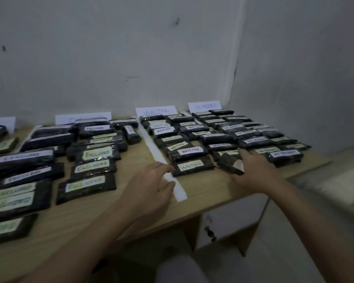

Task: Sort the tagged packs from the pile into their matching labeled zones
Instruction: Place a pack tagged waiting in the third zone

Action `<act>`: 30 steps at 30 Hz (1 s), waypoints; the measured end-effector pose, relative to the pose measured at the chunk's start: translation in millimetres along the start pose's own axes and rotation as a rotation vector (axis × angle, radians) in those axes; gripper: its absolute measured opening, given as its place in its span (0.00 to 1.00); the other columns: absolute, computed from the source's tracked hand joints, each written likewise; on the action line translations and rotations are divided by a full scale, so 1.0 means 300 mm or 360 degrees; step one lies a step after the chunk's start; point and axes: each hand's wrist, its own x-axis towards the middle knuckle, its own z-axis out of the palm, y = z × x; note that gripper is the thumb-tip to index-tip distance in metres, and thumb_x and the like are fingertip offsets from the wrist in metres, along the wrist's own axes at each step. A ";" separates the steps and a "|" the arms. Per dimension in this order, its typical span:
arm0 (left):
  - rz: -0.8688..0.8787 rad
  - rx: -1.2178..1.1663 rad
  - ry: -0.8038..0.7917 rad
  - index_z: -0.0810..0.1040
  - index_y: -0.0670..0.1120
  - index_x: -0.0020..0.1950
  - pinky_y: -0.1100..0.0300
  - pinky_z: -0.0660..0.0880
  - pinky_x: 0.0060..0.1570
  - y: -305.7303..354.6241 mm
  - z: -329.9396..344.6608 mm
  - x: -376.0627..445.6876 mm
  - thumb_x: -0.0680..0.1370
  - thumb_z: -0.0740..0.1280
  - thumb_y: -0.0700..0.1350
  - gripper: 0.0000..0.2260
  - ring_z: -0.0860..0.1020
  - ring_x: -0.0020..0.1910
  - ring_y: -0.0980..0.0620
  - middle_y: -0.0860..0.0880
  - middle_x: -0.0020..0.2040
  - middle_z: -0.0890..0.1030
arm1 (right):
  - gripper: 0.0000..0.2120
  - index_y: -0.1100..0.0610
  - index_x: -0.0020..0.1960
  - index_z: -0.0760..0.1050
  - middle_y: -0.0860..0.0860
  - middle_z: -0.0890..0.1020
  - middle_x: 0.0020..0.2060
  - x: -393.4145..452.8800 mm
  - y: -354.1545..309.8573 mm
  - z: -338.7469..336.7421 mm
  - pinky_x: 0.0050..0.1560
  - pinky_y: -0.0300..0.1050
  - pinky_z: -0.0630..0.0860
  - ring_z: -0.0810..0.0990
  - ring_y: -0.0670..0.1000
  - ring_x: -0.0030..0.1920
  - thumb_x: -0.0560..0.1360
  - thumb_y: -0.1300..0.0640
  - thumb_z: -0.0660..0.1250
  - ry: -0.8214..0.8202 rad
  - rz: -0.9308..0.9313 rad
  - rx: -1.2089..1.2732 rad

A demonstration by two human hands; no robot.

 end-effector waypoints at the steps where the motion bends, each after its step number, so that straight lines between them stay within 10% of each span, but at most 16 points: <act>1: 0.0007 -0.0016 0.0004 0.73 0.49 0.64 0.56 0.69 0.59 0.010 0.015 0.008 0.77 0.63 0.48 0.16 0.72 0.61 0.53 0.53 0.62 0.75 | 0.29 0.55 0.67 0.63 0.56 0.72 0.62 0.005 0.032 0.002 0.58 0.52 0.72 0.71 0.58 0.61 0.69 0.48 0.67 -0.0057 0.0053 0.0040; 8: -0.0124 -0.0260 -0.0038 0.74 0.52 0.61 0.57 0.72 0.58 0.052 0.086 0.043 0.76 0.65 0.50 0.14 0.73 0.59 0.56 0.55 0.59 0.77 | 0.24 0.57 0.60 0.73 0.55 0.78 0.54 0.007 0.111 -0.003 0.50 0.47 0.73 0.75 0.56 0.54 0.65 0.59 0.73 0.0258 0.0069 0.0390; 15: -0.0570 -0.1112 -0.0086 0.73 0.52 0.61 0.61 0.78 0.41 0.088 0.048 0.062 0.67 0.66 0.60 0.25 0.79 0.49 0.54 0.53 0.52 0.78 | 0.24 0.60 0.53 0.78 0.52 0.81 0.50 -0.063 -0.021 0.046 0.55 0.48 0.72 0.73 0.48 0.54 0.58 0.69 0.76 0.0833 -0.1049 0.0598; 19: -0.0473 -0.0877 -0.0061 0.75 0.55 0.55 0.67 0.71 0.43 0.071 0.057 0.043 0.74 0.67 0.50 0.10 0.75 0.51 0.61 0.56 0.51 0.77 | 0.25 0.61 0.56 0.77 0.54 0.80 0.53 -0.059 -0.054 0.106 0.61 0.44 0.68 0.73 0.48 0.57 0.60 0.70 0.74 0.0742 -0.1101 0.0565; 30: -0.0323 -0.0562 0.0035 0.76 0.51 0.59 0.68 0.70 0.48 0.038 0.076 0.038 0.74 0.69 0.46 0.14 0.74 0.54 0.63 0.57 0.54 0.78 | 0.28 0.58 0.65 0.73 0.51 0.76 0.61 -0.007 0.064 0.132 0.67 0.47 0.67 0.71 0.50 0.63 0.65 0.64 0.68 0.0334 -0.0742 0.0518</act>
